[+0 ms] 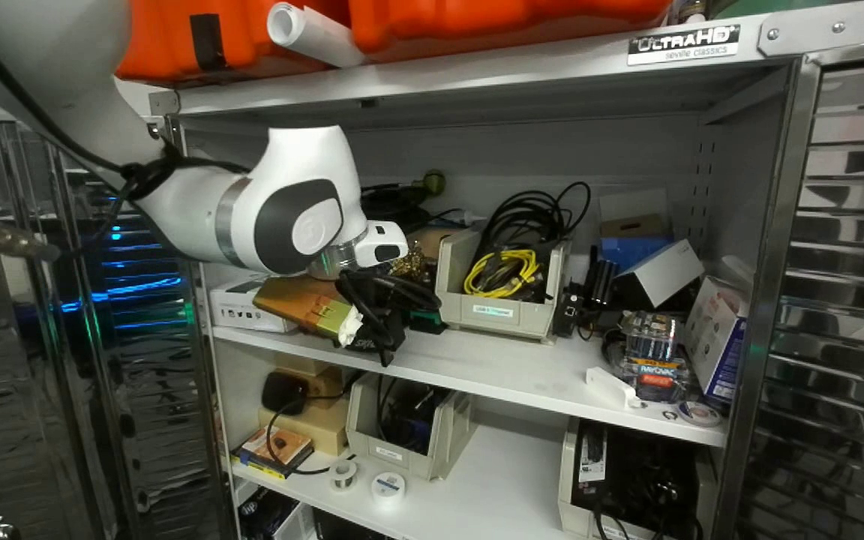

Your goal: Put the grey cable inside the tool box

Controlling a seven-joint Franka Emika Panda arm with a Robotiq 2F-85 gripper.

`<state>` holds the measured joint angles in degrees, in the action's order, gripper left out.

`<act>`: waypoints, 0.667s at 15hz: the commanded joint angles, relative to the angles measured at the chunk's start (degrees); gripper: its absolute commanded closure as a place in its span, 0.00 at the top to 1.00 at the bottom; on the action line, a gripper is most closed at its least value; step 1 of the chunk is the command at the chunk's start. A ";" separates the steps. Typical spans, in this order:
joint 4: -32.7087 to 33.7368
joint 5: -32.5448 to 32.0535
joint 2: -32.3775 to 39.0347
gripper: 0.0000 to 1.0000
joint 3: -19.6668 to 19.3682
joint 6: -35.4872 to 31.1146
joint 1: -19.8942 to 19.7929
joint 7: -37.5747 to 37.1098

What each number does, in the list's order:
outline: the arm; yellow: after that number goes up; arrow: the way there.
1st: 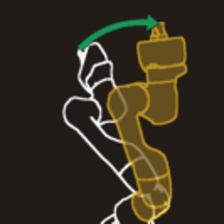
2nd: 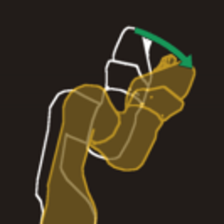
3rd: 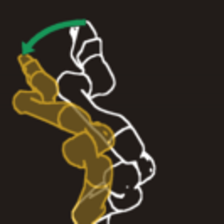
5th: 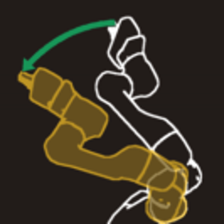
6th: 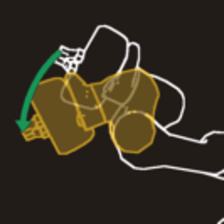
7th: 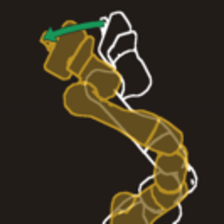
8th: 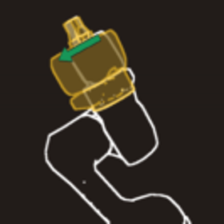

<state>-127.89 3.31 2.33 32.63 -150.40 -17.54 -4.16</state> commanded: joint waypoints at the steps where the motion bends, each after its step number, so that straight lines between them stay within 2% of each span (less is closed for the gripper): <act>1: 0.44 12.07 -7.21 1.00 -10.55 15.95 6.41 10.30; 4: 2.83 8.99 -10.76 1.00 -19.42 30.87 10.04 10.56; 7: 8.84 5.48 -12.23 1.00 -25.72 44.66 12.43 11.63; 8: 5.41 6.33 -11.31 1.00 -25.94 38.57 13.78 10.05; 10: 6.05 6.25 -12.09 1.00 -27.70 39.98 14.53 10.27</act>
<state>-121.97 10.07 -9.83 7.63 -110.51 -5.86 6.50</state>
